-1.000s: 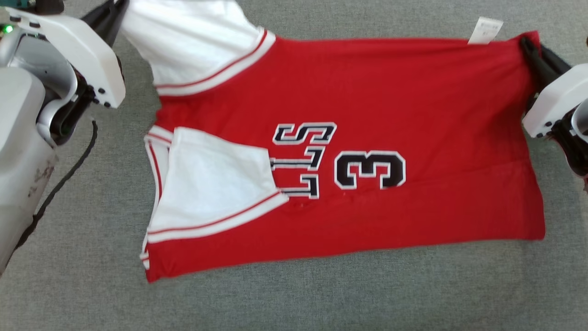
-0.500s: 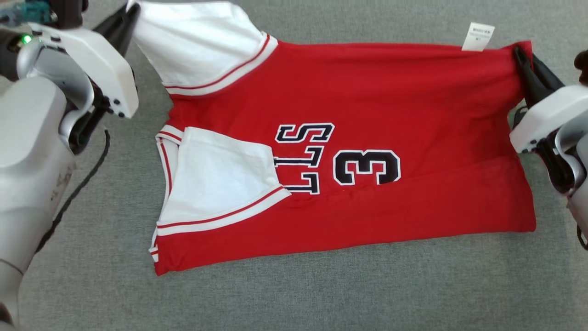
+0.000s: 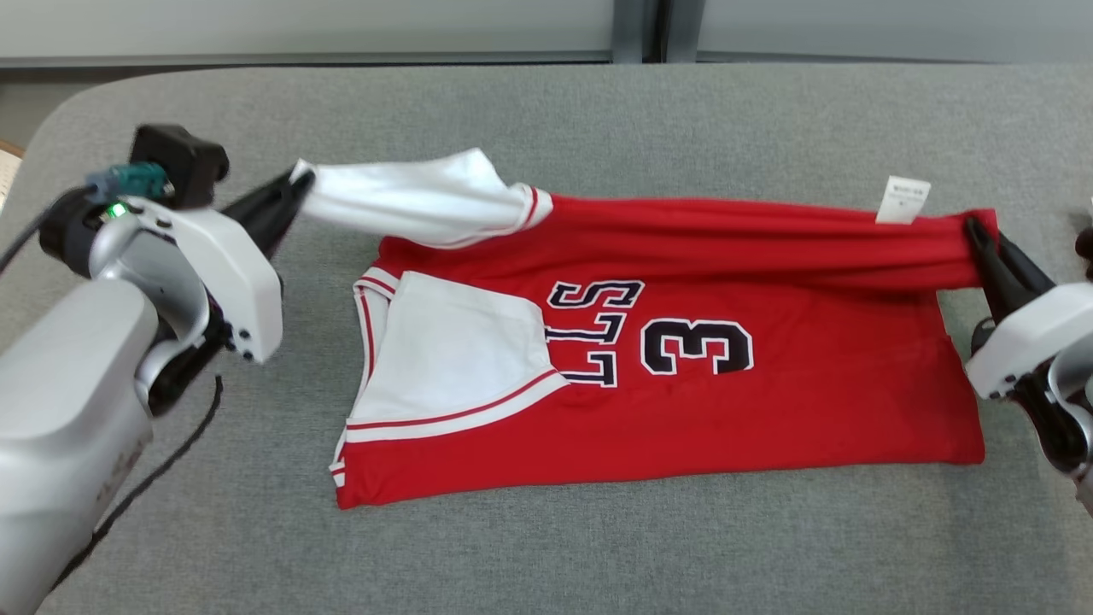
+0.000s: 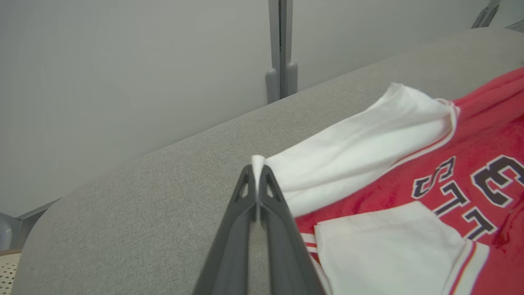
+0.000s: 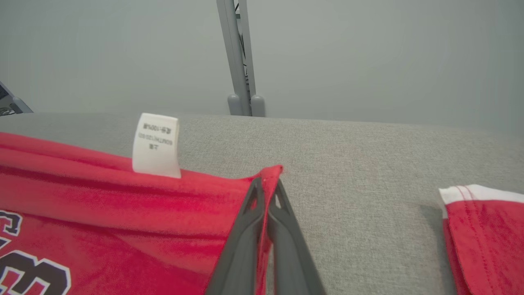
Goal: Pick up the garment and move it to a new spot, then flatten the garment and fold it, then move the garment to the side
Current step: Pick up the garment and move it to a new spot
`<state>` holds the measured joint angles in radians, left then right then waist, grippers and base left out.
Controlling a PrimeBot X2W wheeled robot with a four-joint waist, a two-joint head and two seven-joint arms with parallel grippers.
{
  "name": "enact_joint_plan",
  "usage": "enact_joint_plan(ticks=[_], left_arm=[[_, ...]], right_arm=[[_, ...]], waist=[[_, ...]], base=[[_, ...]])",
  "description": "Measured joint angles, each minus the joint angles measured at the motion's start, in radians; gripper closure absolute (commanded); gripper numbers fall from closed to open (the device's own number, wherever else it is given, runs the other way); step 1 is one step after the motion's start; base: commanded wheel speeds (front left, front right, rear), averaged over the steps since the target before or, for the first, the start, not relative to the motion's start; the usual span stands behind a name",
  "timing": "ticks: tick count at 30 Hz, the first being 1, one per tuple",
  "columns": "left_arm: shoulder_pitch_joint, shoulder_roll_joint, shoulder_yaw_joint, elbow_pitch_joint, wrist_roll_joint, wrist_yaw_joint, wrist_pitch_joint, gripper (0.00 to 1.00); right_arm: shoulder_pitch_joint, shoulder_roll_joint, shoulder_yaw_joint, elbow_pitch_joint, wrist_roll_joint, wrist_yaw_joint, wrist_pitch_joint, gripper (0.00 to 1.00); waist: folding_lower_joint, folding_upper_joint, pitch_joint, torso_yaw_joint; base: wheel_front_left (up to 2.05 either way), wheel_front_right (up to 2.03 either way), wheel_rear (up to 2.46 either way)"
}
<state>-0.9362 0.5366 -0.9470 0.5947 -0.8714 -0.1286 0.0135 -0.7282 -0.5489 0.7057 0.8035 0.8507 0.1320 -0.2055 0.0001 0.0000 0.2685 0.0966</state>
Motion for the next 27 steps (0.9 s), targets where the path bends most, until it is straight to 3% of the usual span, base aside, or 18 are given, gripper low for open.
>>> enact_joint_plan(ticks=[14,27], left_arm=[[0.250,0.178,-0.049,-0.378,-0.086,0.096,0.161,1.00],[0.341,0.225,-0.116,-0.473,-0.133,0.122,0.282,1.00]], right_arm=[[0.153,-0.118,0.070,-0.151,0.086,0.000,0.067,1.00],[0.244,-0.193,0.142,-0.276,0.175,0.000,0.221,1.00]], waist=[[0.0000,0.0000,-0.074,0.028],[-0.0001,0.0000,-0.087,0.005]], base=[[0.00,0.00,0.00],[0.00,0.00,0.00]])
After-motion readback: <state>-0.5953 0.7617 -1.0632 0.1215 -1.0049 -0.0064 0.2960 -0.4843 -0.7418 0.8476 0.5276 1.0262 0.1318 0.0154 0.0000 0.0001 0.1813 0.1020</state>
